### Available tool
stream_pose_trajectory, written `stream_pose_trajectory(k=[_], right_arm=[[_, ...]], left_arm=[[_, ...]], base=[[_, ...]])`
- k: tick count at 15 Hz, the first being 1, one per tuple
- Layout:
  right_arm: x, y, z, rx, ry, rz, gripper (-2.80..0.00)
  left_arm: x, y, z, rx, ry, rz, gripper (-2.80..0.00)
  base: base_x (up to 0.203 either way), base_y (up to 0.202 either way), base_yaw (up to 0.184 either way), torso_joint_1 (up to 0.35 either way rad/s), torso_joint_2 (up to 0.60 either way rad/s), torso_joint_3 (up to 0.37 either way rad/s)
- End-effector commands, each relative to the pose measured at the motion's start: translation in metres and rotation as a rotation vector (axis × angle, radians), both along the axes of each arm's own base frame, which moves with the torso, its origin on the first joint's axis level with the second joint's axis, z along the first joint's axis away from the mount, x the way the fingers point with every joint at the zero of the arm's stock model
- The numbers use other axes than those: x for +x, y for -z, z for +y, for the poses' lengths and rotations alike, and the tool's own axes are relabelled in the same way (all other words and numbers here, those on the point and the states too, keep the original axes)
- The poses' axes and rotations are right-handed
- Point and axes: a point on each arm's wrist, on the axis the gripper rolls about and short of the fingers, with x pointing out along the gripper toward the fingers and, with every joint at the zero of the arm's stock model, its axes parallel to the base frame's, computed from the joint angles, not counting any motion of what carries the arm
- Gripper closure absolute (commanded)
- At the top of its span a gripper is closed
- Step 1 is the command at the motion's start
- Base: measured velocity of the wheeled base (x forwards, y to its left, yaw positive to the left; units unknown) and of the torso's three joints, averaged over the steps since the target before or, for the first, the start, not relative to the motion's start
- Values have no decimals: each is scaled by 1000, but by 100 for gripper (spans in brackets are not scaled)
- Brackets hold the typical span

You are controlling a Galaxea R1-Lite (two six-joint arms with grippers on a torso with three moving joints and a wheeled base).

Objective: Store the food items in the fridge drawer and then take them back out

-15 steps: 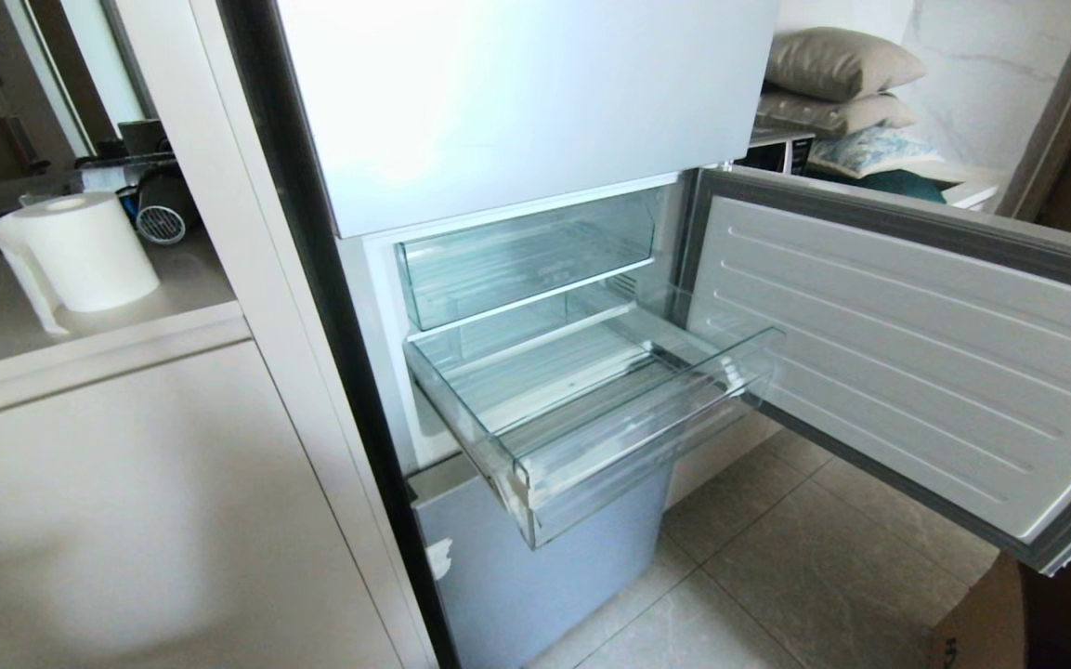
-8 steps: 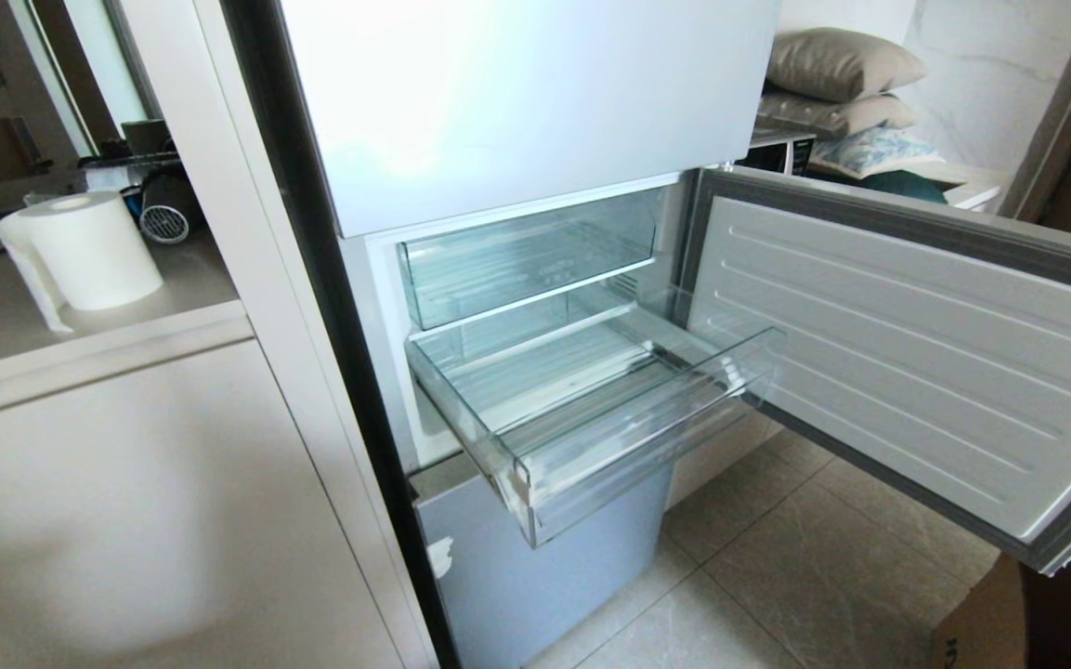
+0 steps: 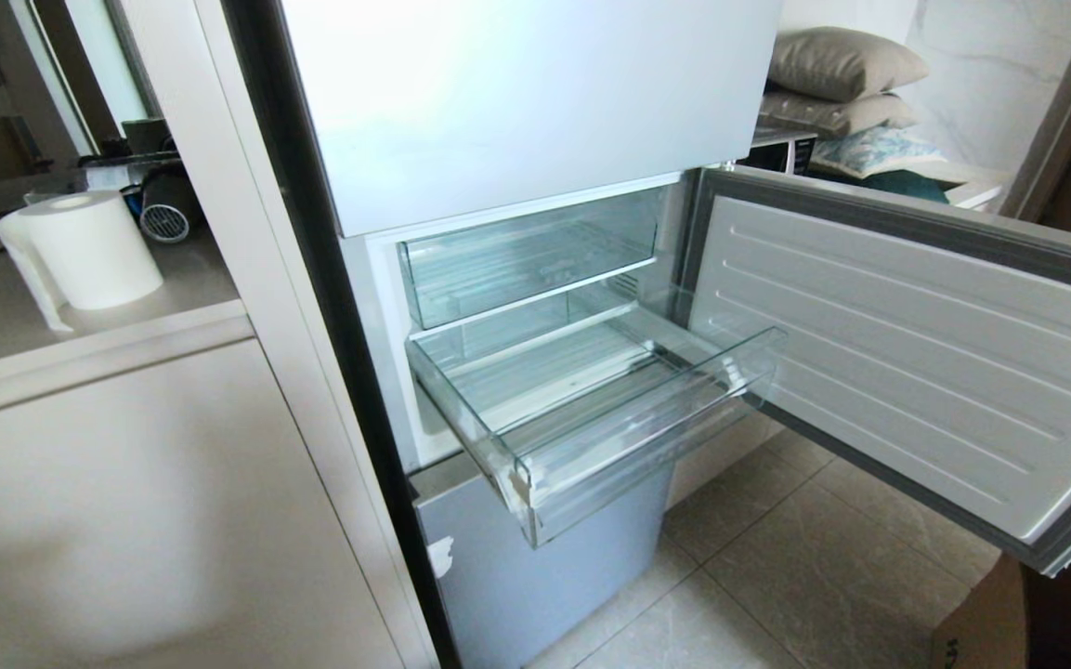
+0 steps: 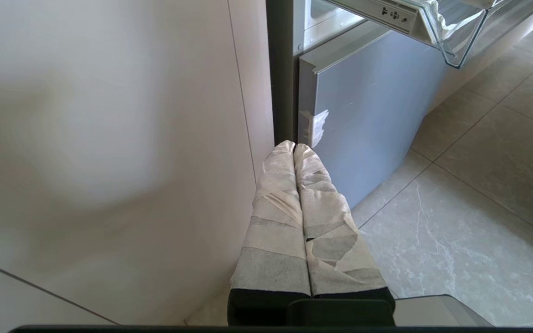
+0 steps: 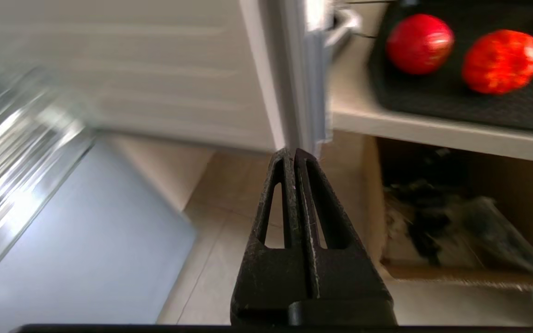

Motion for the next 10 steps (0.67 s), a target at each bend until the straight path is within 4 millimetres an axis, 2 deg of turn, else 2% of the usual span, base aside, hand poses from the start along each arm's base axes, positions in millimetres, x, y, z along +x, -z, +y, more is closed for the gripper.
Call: stream_pose_trajectory(k=[1, 5, 10], right_arm=[[32, 9, -42, 96, 100, 94, -280], [51, 12, -103, 161, 246, 99, -280], [66, 38, -176, 129, 347, 100, -280]], left_arm=[[0, 0, 0, 0, -1, 2, 0], [0, 0, 0, 0, -1, 2, 0], [0, 0, 0, 0, -1, 2, 0]], base=[[0, 0, 0, 0, 0, 0], [0, 0, 0, 0, 0, 0], [0, 0, 0, 0, 0, 0]])
